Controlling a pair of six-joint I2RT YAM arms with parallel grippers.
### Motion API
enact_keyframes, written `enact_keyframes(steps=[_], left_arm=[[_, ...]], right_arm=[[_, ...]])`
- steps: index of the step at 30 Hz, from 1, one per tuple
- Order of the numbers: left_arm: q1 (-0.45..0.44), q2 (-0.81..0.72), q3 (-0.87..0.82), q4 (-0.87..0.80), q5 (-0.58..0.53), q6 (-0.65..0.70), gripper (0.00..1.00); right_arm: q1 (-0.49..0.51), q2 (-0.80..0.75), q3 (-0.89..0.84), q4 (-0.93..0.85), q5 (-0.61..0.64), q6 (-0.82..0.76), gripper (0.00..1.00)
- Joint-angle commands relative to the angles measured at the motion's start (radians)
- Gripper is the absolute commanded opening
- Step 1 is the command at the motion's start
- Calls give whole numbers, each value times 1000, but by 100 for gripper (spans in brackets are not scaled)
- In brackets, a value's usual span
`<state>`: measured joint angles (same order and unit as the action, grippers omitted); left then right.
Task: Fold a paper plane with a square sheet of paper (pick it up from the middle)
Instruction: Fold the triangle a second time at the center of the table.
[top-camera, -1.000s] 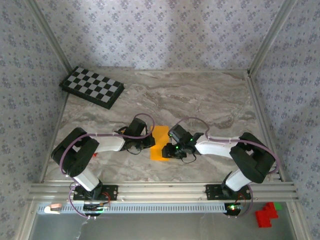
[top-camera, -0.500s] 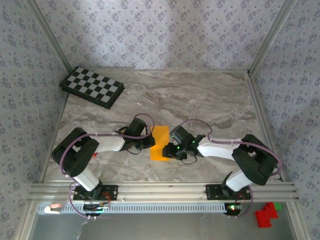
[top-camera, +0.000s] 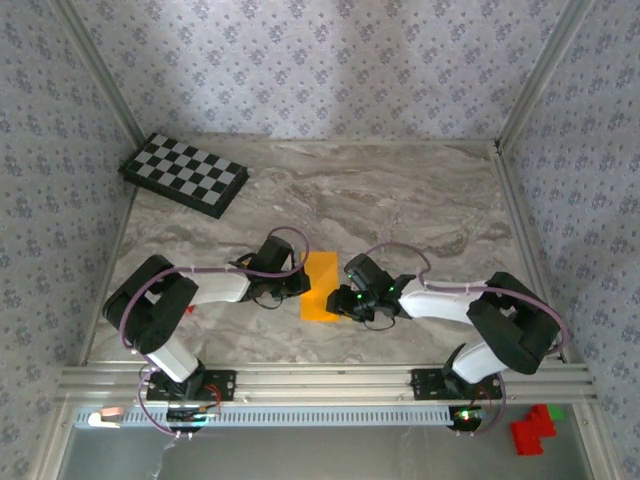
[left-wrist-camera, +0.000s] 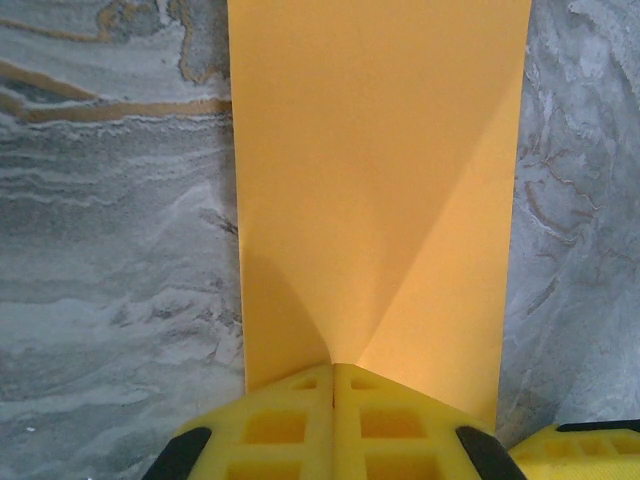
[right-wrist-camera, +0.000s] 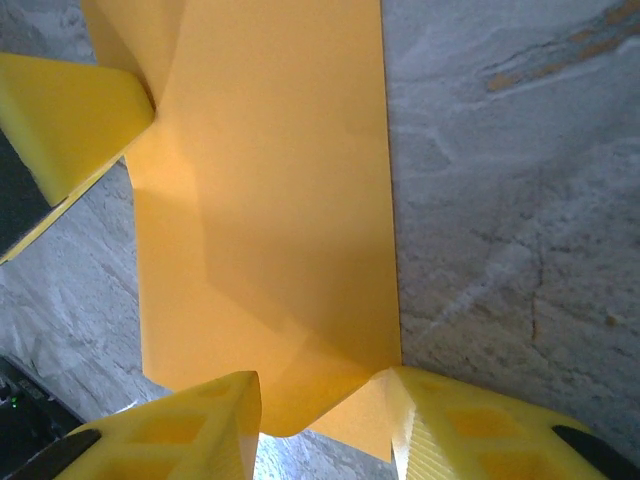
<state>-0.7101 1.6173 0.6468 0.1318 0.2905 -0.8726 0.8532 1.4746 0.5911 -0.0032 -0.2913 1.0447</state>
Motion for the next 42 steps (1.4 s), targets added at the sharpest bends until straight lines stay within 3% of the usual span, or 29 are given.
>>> enact_keyframes(steps=[1,15,42], left_arm=[[-12,10,-10,-128,-36,23,0],[-12,7,-12,-129,-36,24,0],[-12,0,-1,-139,-31,38,0]], right_arm=[[18,-8,-29,-24,1,50,40],[26,-40,-49,-25,31,108,35],[-14,-14,-17,-8,26,90,4]])
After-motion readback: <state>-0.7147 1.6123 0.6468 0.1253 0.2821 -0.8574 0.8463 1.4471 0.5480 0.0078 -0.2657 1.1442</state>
